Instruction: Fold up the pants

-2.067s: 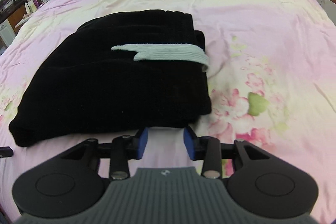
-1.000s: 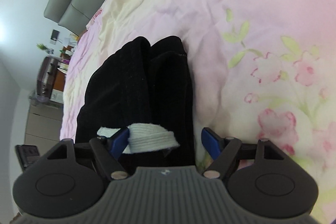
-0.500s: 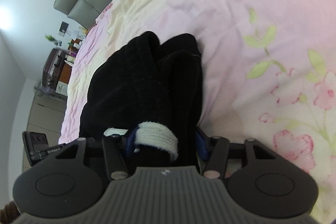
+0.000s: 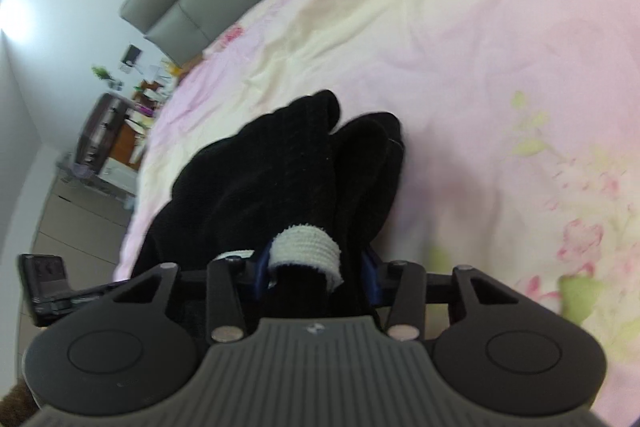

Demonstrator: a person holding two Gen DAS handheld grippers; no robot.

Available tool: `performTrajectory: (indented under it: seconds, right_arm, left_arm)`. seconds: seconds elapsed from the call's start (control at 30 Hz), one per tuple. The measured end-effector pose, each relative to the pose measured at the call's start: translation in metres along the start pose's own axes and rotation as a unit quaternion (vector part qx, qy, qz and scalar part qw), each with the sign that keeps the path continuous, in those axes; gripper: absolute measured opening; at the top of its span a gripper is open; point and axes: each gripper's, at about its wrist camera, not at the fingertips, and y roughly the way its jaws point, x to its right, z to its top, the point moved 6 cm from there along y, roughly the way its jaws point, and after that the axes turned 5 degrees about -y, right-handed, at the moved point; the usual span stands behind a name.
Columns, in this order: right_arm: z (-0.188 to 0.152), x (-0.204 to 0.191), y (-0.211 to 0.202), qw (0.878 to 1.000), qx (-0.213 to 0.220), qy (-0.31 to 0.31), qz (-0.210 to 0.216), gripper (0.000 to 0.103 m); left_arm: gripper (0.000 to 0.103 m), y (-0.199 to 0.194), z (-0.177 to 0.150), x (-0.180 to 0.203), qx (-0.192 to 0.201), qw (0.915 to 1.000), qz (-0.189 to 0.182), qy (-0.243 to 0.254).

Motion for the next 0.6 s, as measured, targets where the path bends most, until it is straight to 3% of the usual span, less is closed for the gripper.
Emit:
performTrajectory:
  seconds: [0.1,0.3,0.6]
  right_arm:
    - [-0.006,-0.038,-0.004,1.000,0.000,-0.026,0.006,0.040]
    - [-0.017,-0.108,0.015,0.998,-0.003,-0.043,0.036,0.040]
    - [-0.043,-0.216,0.097,0.994,-0.017,-0.044,0.095,0.040]
  left_arm:
    - [0.039,-0.033,-0.001,-0.020,0.014,0.9998,-0.001,-0.015]
    - [0.039,-0.104,0.002,-0.054,0.039,0.9986,0.034,-0.003]
    - [0.039,-0.187,0.011,-0.137,0.043,0.9940,0.100,0.001]
